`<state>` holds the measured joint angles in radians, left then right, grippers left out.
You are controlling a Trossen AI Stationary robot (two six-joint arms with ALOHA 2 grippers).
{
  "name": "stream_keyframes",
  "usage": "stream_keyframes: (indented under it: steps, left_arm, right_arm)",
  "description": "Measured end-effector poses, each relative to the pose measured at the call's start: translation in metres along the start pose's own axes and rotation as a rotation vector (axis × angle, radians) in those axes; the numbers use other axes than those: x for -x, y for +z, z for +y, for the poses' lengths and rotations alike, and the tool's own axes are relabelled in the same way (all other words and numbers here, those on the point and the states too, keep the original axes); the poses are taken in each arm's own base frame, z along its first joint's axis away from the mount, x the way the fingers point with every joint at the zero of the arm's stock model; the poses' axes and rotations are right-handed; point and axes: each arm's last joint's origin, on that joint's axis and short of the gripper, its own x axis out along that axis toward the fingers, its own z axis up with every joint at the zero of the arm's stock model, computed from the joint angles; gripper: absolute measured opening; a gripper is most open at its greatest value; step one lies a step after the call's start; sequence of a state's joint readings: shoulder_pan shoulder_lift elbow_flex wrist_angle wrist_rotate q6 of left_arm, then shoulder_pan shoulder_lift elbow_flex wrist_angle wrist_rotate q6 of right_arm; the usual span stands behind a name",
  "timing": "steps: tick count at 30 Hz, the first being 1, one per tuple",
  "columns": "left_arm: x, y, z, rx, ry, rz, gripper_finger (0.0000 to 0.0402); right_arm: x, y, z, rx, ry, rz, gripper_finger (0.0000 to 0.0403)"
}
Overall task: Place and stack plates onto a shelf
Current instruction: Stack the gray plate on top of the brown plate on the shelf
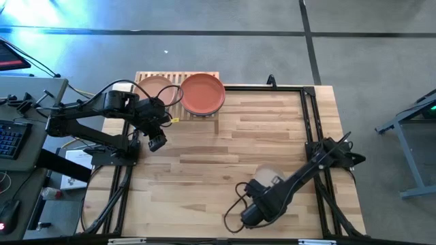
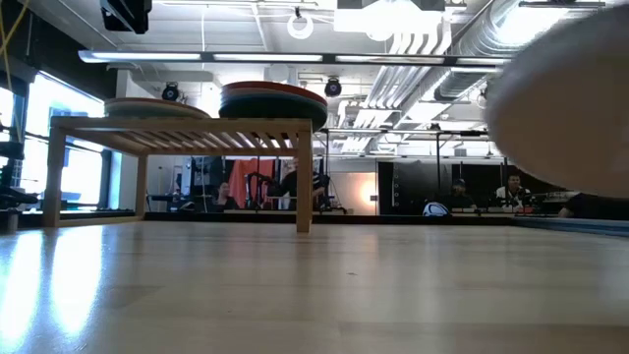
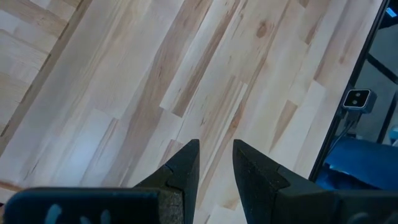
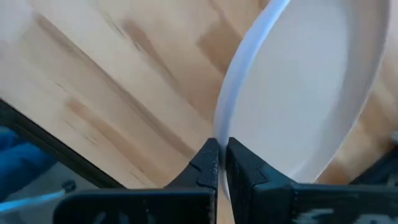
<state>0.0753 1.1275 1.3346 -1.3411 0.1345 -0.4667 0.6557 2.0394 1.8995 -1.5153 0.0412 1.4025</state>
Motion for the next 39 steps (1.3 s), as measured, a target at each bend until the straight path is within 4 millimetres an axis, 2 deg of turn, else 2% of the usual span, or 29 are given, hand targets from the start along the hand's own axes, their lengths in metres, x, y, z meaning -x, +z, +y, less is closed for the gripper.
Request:
stream_keyframes:
  steps: [7, 11, 15, 25, 32, 39]
  left_arm:
    - [0.0, 0.0, 0.0, 0.025, -0.001, 0.0, 0.0086]
    - [0.0, 0.0, 0.0, 0.097, -0.001, 0.0, 0.0086]
    - [0.0, 0.0, 0.0, 0.187, -0.001, 0.001, 0.0086]
    - [0.0, 0.0, 0.0, 0.368, -0.001, 0.001, 0.0086]
    - [0.0, 0.0, 0.0, 0.512, -0.002, 0.0, 0.0086]
    - [0.0, 0.0, 0.0, 0.676, -0.006, 0.0, 0.0086]
  right_arm:
    - [0.039, 0.025, -0.005, 0.085, 0.06, -0.167, 0.0]
    - [0.053, 0.044, -0.01, 0.151, 0.089, -0.215, 0.0]
    - [0.065, 0.063, -0.017, 0.289, 0.102, -0.26, 0.0]
    - [0.082, 0.114, -0.041, 0.712, 0.1, -0.302, 0.0]
    - [0.086, 0.126, -0.048, 1.017, 0.06, -0.334, 0.0]
    - [0.088, 0.131, -0.046, 1.312, -0.009, -0.403, 0.0]
